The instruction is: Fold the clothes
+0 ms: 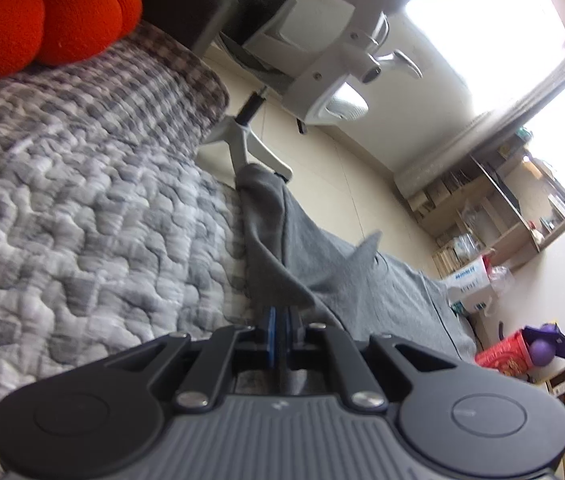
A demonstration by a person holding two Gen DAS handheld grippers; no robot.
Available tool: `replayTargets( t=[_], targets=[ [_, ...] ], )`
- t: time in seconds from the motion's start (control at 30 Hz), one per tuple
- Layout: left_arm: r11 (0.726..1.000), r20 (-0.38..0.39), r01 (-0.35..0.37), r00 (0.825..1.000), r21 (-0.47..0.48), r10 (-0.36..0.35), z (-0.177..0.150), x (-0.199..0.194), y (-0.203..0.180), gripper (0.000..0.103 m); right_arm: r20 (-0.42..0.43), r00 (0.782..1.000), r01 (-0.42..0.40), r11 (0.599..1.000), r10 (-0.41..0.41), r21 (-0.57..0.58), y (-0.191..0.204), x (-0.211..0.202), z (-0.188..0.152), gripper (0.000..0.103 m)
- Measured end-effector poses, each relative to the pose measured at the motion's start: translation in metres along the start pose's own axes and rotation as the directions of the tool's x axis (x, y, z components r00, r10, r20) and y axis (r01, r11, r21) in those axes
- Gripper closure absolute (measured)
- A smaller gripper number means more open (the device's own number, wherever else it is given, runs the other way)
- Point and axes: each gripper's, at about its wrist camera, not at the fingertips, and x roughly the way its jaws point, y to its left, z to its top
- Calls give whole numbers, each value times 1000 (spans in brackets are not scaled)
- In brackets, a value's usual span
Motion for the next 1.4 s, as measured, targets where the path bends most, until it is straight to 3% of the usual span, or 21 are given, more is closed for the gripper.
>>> replayTargets(
  t=[0.13, 0.27, 0.3, 0.33, 0.4, 0.5, 0.57, 0.63, 0.67, 0.8, 0.83, 0.93, 1.2, 1.4],
  targets=[
    [1000, -9, 4, 1000, 5, -4, -3, -1, -2, 100, 5, 989, 150, 989, -150, -7, -15, 14, -10, 89],
    [1000, -12, 2, 1000, 17, -2, -5, -3, -4, 100, -24, 985, 171, 985, -170, 32, -25, 20, -20, 87],
    [1000, -12, 3, 1000, 17, -3, -5, -3, -4, 100, -33, 986, 167, 985, -165, 44, -25, 22, -22, 82],
    [1000, -12, 3, 1000, 19, -3, -6, -3, -4, 100, -41, 986, 162, 985, -160, 57, -25, 24, -25, 67],
    [1000, -14, 3, 1000, 22, -3, -7, -4, -5, 100, -43, 986, 165, 985, -163, 52, -22, 26, -32, 54],
    [999, -16, -2, 1000, 33, 3, -9, -4, -7, 100, -38, 985, 167, 986, -167, 13, -14, 31, -40, 54],
    [999, -13, -3, 1000, 43, 3, -9, -4, -10, 100, -40, 985, 169, 985, -170, -33, -6, 37, -44, 62],
    [999, -8, 0, 1000, 45, 0, -7, -5, -10, 100, -41, 984, 171, 983, -174, -58, 0, 44, -46, 92],
    [999, -5, 2, 1000, 43, -2, -7, -6, -9, 100, -46, 985, 167, 985, -169, -51, 0, 45, -47, 95],
    [999, -4, 7, 1000, 40, -7, -7, -9, -6, 100, -80, 996, 28, 997, -33, -67, 2, 32, -45, 96],
    [999, -4, 8, 1000, 42, -8, -7, -10, -5, 100, -95, 995, 29, 996, -37, -87, 1, 31, -45, 96],
    [999, -9, 13, 1000, 45, -13, -8, -10, -6, 100, -146, 980, 131, 989, -139, -62, -22, 38, -47, 95],
    [997, -11, 1, 1000, 71, 0, -11, -12, -8, 98, -133, 980, 125, 976, -150, -176, -8, 35, -55, 90],
    [998, -19, -6, 1000, 59, 7, -11, -12, -4, 98, -153, 972, 166, 980, -181, -109, -16, 28, -51, 90]
  ],
)
